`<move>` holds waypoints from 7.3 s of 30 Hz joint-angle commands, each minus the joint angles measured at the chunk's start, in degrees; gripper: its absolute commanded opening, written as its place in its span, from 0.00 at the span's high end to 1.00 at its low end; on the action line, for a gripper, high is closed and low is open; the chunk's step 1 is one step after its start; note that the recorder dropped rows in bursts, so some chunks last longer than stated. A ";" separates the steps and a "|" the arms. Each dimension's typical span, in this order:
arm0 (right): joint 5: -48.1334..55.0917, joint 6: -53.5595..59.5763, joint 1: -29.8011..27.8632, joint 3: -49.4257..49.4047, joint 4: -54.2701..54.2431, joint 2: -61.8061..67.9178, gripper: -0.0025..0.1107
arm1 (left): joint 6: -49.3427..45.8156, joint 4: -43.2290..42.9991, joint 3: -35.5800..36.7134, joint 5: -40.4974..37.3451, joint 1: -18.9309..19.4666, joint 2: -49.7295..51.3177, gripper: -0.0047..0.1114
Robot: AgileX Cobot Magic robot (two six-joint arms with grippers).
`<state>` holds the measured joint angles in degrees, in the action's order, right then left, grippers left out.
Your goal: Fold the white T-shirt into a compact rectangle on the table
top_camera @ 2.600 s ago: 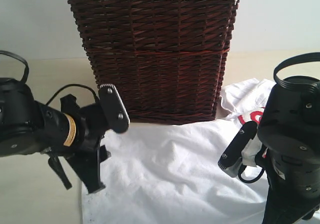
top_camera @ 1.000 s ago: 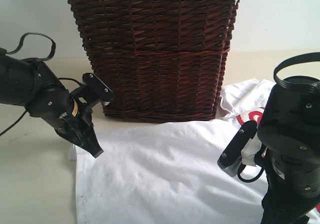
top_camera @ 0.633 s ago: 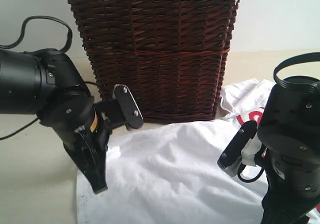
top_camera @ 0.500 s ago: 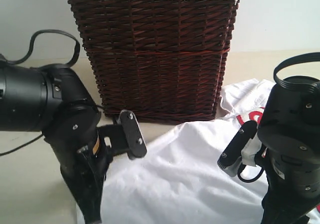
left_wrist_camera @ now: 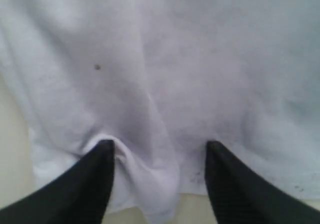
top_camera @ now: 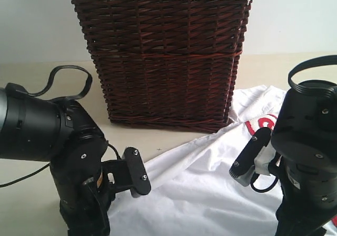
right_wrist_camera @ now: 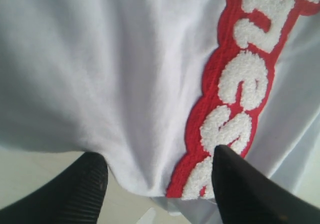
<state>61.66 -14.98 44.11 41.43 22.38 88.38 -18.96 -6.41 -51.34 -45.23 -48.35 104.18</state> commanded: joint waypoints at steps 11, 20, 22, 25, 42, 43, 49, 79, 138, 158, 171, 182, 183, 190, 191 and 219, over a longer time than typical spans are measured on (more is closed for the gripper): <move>0.83 -0.15 0.21 0.16 0.19 -0.55 0.45 | 8.24 0.48 -0.33 2.96 10.09 -13.13 0.43; 0.83 -0.15 0.21 0.16 0.19 -0.55 0.45 | -0.71 21.85 0.04 -1.18 28.80 -2.96 0.63; 0.83 -0.15 0.21 0.16 0.19 -0.55 0.45 | -2.11 23.83 0.04 -0.75 29.84 -0.73 0.65; 0.83 -0.15 0.21 0.16 0.19 -0.55 0.45 | -2.09 24.32 0.04 0.60 29.85 1.77 0.65; 0.93 -0.15 0.21 0.16 -0.05 -0.55 0.45 | -9.64 29.74 0.04 -1.58 29.85 3.05 0.67; 0.93 -0.15 0.21 0.16 -0.05 -0.55 0.45 | -9.48 29.31 0.04 -1.58 29.85 3.05 0.69; 0.93 -0.15 0.21 0.16 -0.05 -0.55 0.45 | -8.66 26.65 -1.09 -1.58 29.85 2.27 0.96; 1.54 -0.33 0.21 0.16 -1.07 -0.55 0.45 | -6.27 17.50 -2.11 28.90 36.98 -9.53 0.63; 0.80 -1.38 0.21 3.88 -1.21 -15.00 0.45 | 21.13 1.71 3.26 -3.07 30.31 -3.55 0.95; -4.67 6.81 0.21 1.25 -9.33 -14.99 0.45 | 5.65 13.68 6.70 -6.34 9.39 -0.54 0.96; -1.50 16.63 0.21 -1.98 -19.37 -15.24 0.45 | 5.67 13.07 2.04 -0.44 9.51 -13.04 0.64; 8.31 12.57 0.21 -3.89 -19.94 -14.45 0.45 | 4.28 18.58 -0.62 -0.91 9.51 -18.71 0.61; 8.31 10.68 0.21 -4.52 -19.94 -13.65 0.45 | 4.12 18.99 -0.62 -1.17 9.51 -18.73 0.61; -1.68 5.80 0.21 -7.74 -14.73 -1.96 0.45 | 4.14 19.52 -0.62 -1.94 9.51 -18.73 0.61; -3.25 5.80 0.21 -7.74 -14.93 -1.29 0.47 | 4.14 19.50 -0.62 -1.78 9.51 -18.73 0.61; 8.31 9.19 0.21 8.83 8.84 -9.05 0.92 | 4.01 21.17 -0.16 -1.02 9.51 -15.50 0.61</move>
<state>69.63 -3.64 44.11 49.41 25.96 79.72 -14.69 14.02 -51.75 -46.71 -38.62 87.80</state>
